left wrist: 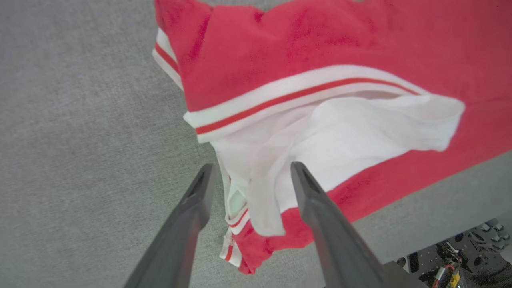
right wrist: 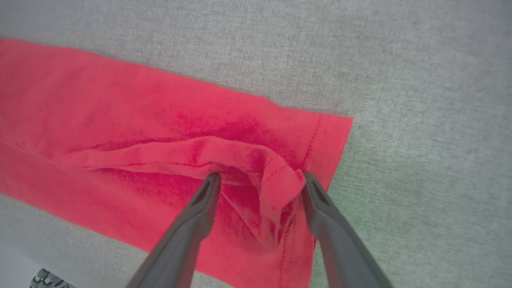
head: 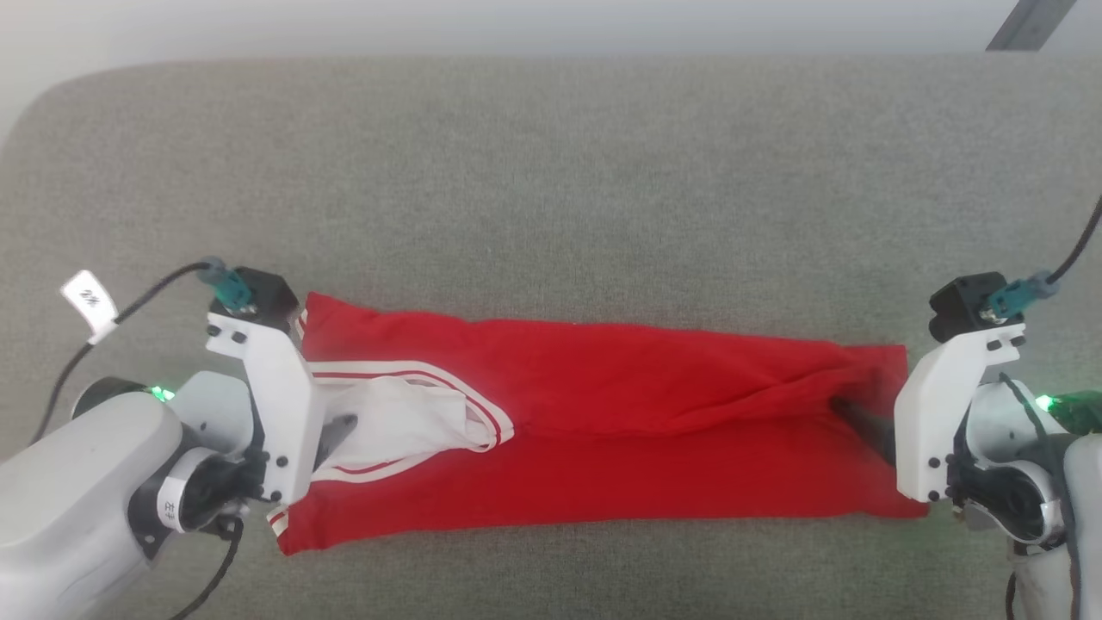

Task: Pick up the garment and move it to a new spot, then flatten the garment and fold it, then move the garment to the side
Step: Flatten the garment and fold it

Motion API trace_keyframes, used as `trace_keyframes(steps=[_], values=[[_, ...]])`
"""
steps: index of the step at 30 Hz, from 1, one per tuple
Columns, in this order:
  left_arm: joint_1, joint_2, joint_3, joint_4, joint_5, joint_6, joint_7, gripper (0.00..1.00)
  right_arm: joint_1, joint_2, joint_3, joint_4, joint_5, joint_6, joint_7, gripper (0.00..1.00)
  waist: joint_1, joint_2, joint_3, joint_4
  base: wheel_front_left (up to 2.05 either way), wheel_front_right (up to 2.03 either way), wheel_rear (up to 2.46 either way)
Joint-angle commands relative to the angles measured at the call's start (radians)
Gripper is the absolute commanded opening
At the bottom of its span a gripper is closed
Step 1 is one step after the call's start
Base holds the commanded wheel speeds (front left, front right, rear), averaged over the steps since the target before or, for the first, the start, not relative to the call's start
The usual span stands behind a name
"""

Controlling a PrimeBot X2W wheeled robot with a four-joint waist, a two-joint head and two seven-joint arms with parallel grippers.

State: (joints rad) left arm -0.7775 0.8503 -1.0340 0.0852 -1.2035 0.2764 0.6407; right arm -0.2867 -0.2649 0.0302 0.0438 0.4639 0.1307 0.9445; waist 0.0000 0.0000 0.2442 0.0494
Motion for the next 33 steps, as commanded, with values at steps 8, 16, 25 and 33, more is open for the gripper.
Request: trace_keyframes(steps=[8, 16, 25, 33], values=[[0.069, 0.029, 0.057, -0.044, 0.041, -0.015, -0.212, 1.0, 0.057, -0.01, -0.022, -0.036, 0.03, 0.0, -0.051, 1.0, 0.0, 0.0, -0.073, 0.001, 0.0, 0.0, 0.0], [0.195, 0.045, 0.123, -0.055, 0.103, -0.011, -0.556, 1.0, 0.1, -0.017, -0.078, -0.037, 0.038, 0.0, -0.074, 1.0, 0.0, 0.0, -0.102, 0.014, 0.0, 0.0, 0.0], [0.338, 0.026, 0.209, 0.022, 0.126, 0.021, -0.87, 1.0, 0.091, -0.012, -0.152, 0.029, 0.016, 0.0, -0.037, 1.0, 0.0, 0.0, -0.099, 0.053, 0.0, 0.0, 0.0], [0.445, -0.055, 0.367, 0.066, 0.184, -0.005, -0.905, 1.0, 0.04, 0.01, -0.178, 0.158, 0.01, 0.0, 0.004, 1.0, 0.0, 0.0, -0.082, 0.1, 0.0, 0.0, 0.0]])
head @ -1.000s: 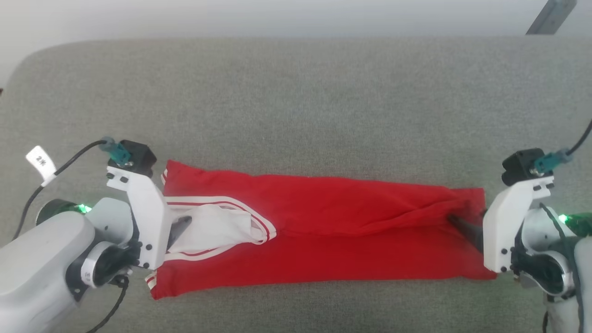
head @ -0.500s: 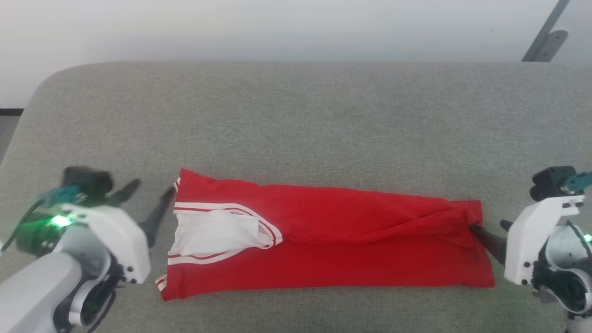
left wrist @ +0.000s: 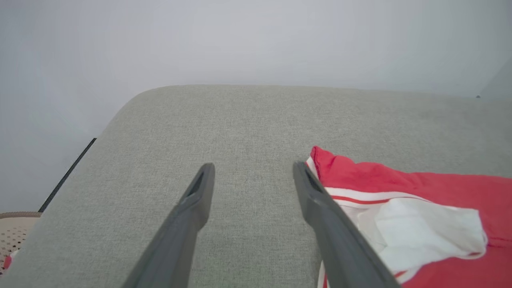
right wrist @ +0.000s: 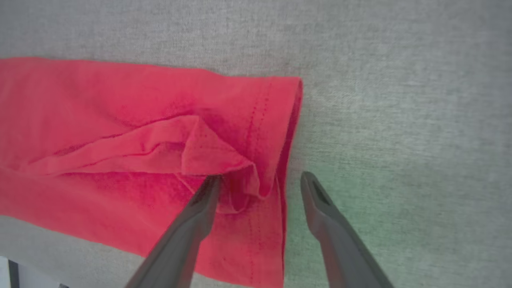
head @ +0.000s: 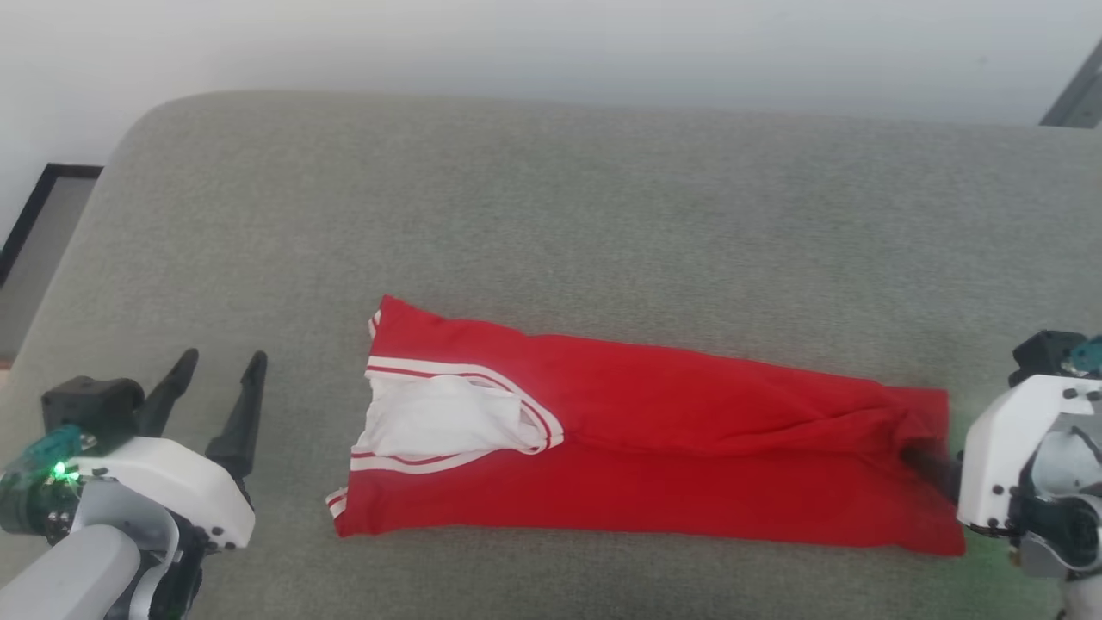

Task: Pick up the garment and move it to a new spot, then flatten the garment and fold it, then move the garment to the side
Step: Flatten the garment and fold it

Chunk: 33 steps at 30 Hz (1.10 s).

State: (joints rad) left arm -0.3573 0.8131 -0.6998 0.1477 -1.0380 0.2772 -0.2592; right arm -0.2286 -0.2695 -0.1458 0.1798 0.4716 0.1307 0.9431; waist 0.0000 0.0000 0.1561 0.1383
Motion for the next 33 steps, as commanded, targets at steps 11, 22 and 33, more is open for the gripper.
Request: trace_keyframes(steps=[11, 22, 33], values=[[0.128, -0.136, 0.21, 0.044, 0.146, -0.09, -0.006, 1.0, -0.076, 0.053, 0.052, 0.211, 0.023, 0.0, 0.078, 0.28, 0.0, 0.0, 0.026, 0.045, 0.0, 0.0, 0.0], [0.167, -0.214, 0.331, 0.083, 0.221, -0.153, -0.006, 1.0, -0.142, -0.007, 0.022, 0.179, 0.073, 0.0, 0.031, 0.0, 0.0, 0.0, 0.036, 0.028, 0.0, 0.0, 0.0], [0.166, -0.259, 0.39, 0.105, 0.28, -0.197, -0.006, 1.0, -0.2, -0.147, -0.111, 0.242, 0.008, -0.001, -0.041, 0.0, 0.0, 0.0, 0.052, -0.01, 0.0, 0.0, 0.0]])
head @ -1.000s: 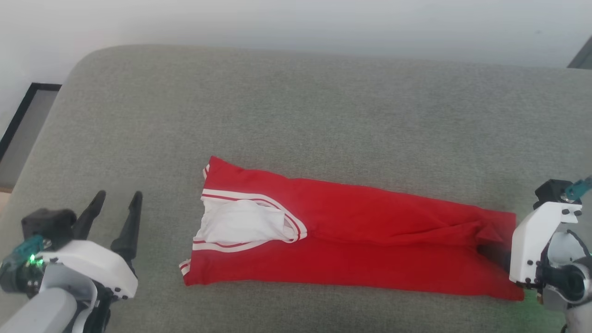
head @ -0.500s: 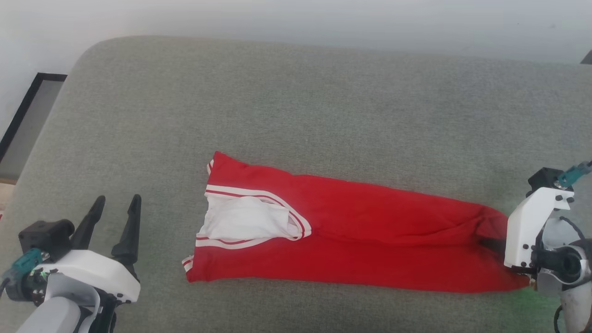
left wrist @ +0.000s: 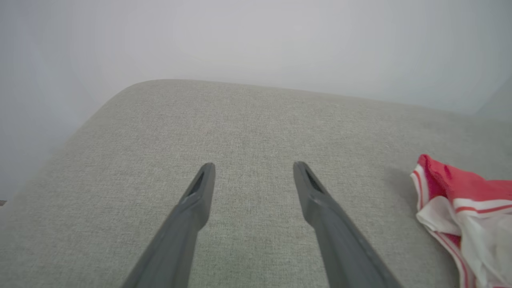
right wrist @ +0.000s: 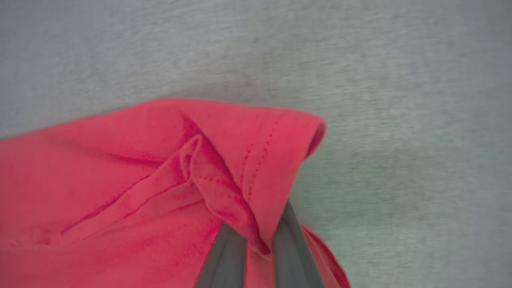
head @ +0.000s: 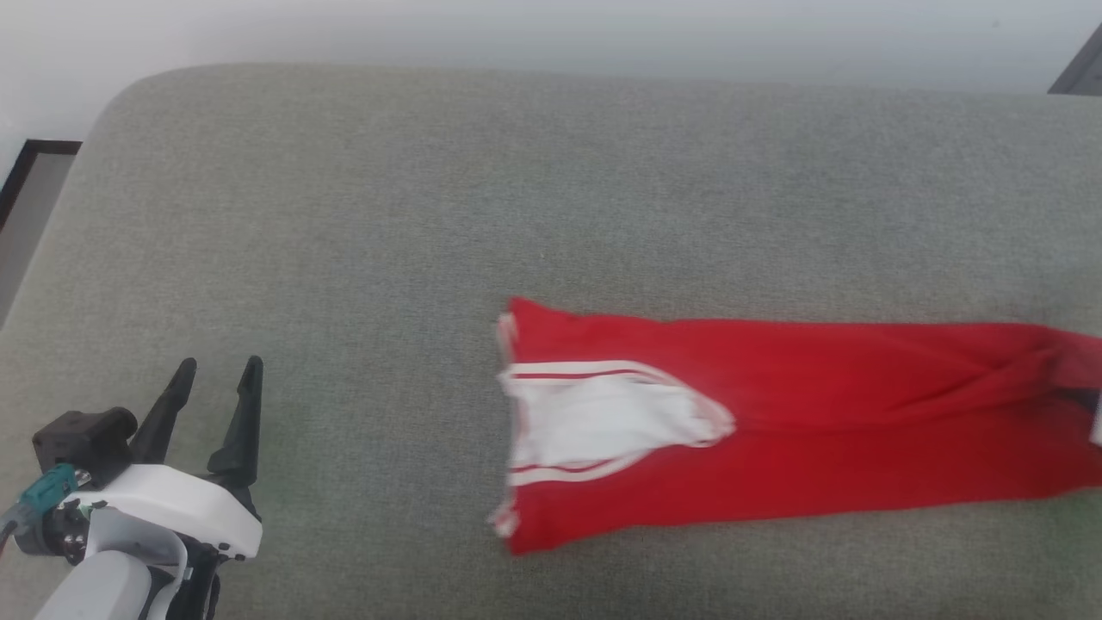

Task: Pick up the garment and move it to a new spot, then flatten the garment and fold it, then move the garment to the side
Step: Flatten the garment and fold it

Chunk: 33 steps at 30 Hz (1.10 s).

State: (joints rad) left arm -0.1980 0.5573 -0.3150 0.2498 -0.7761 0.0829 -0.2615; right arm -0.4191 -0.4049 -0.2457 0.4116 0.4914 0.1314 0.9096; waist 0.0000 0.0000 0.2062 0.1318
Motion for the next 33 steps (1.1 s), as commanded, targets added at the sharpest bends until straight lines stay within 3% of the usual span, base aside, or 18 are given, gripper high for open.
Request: trace_keyframes(steps=[1, 7, 13, 25, 33], values=[[0.005, -0.005, 0.008, 0.005, 0.019, -0.008, -0.004, 1.0, -0.016, -0.026, -0.023, 0.024, -0.022, -0.001, -0.017, 0.0, 0.0, 0.0, 0.003, -0.006, 0.0, 0.0, 0.0], [0.0, -0.015, 0.027, 0.011, 0.035, -0.023, -0.004, 1.0, -0.058, -0.086, -0.077, 0.124, -0.078, -0.001, -0.069, 0.0, 0.0, 0.0, 0.004, -0.021, 0.0, 0.0, 0.0], [0.017, -0.02, 0.038, 0.019, 0.045, -0.032, -0.004, 1.0, -0.067, -0.057, -0.021, 0.111, -0.046, -0.001, -0.066, 0.0, 0.0, 0.0, -0.01, -0.037, 0.0, 0.0, 0.0], [0.041, -0.032, 0.042, 0.014, 0.054, -0.033, -0.004, 1.0, 0.088, 0.076, 0.144, -0.301, 0.131, -0.001, 0.037, 0.0, 0.0, 0.0, -0.05, -0.039, 0.0, 0.0, 0.0], [0.012, -0.048, 0.026, 0.014, 0.056, -0.04, -0.001, 1.0, 0.081, 0.183, 0.29, -0.409, 0.142, -0.001, 0.058, 0.0, 0.0, 0.0, -0.048, 0.009, 0.0, 0.0, 0.0]])
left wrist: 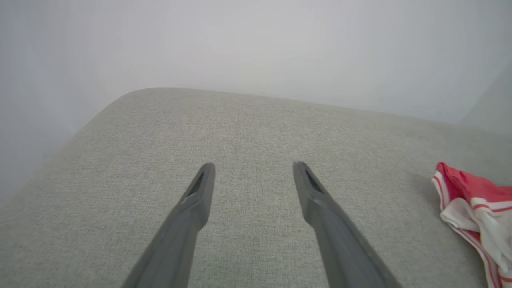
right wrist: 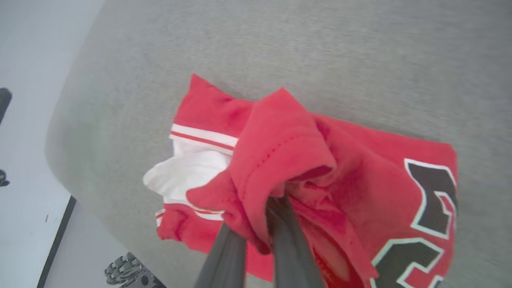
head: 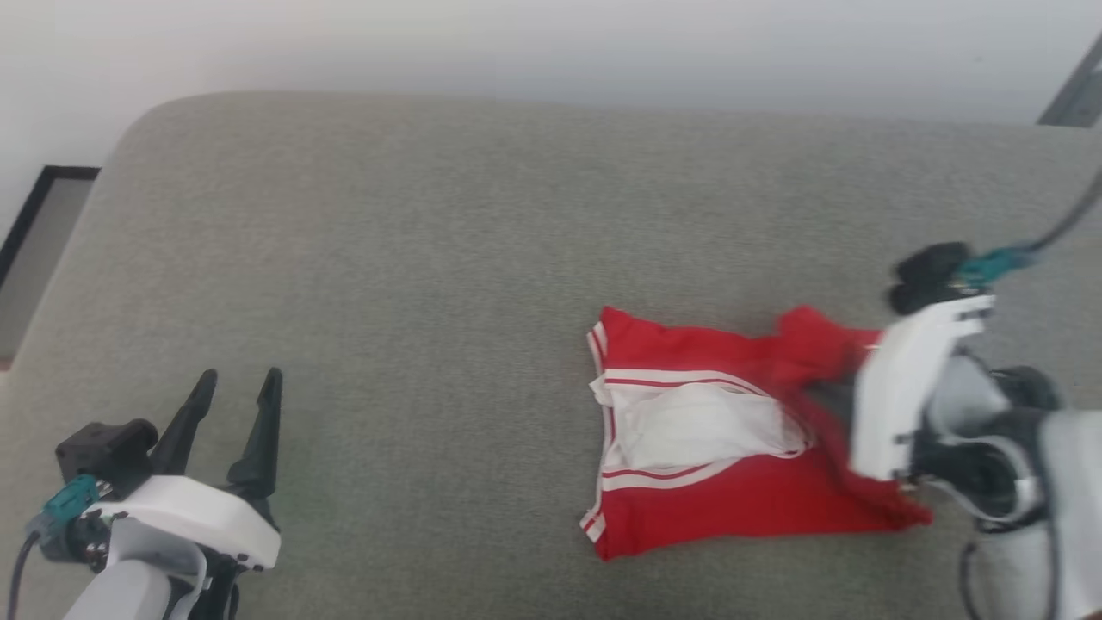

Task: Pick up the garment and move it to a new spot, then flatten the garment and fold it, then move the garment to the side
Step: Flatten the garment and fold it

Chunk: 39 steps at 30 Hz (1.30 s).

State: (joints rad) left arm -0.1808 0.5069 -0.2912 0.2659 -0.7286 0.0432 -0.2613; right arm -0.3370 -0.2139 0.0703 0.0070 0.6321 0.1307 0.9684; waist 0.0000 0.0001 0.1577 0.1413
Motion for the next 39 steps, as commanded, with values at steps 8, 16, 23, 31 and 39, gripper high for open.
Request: trace_keyframes(steps=[8, 16, 23, 31, 39], values=[[-0.052, -0.027, -0.025, 0.027, 0.014, -0.022, 0.002, 1.0, -0.062, 0.039, 0.143, 0.073, -0.003, 0.0, -0.047, 0.0, 0.0, -0.0001, 0.009, 0.076, 0.0, 0.0, 0.0], [-0.07, -0.045, -0.024, 0.061, 0.013, -0.033, -0.001, 1.0, -0.114, 0.028, 0.245, 0.17, -0.006, 0.0, -0.108, 1.0, 0.0, -0.0001, 0.01, 0.1, 0.0, 0.0, 0.0], [-0.049, -0.045, 0.0, 0.075, 0.009, -0.04, -0.002, 1.0, -0.129, -0.007, 0.285, 0.152, 0.027, 0.0, -0.177, 1.0, 0.0, -0.0001, -0.009, 0.07, 0.0, 0.0, 0.0], [-0.014, -0.028, 0.03, 0.067, 0.014, -0.037, -0.003, 1.0, -0.102, -0.074, 0.263, 0.086, 0.022, 0.0, -0.317, 1.0, 0.0, -0.0001, -0.039, 0.012, 0.0, 0.0, 0.0], [0.043, -0.007, 0.06, 0.043, 0.026, -0.025, -0.004, 1.0, -0.033, -0.142, 0.173, 0.059, -0.012, 0.0, -0.539, 1.0, 0.0, -0.0001, -0.085, -0.067, 0.0, 0.0, 0.0]])
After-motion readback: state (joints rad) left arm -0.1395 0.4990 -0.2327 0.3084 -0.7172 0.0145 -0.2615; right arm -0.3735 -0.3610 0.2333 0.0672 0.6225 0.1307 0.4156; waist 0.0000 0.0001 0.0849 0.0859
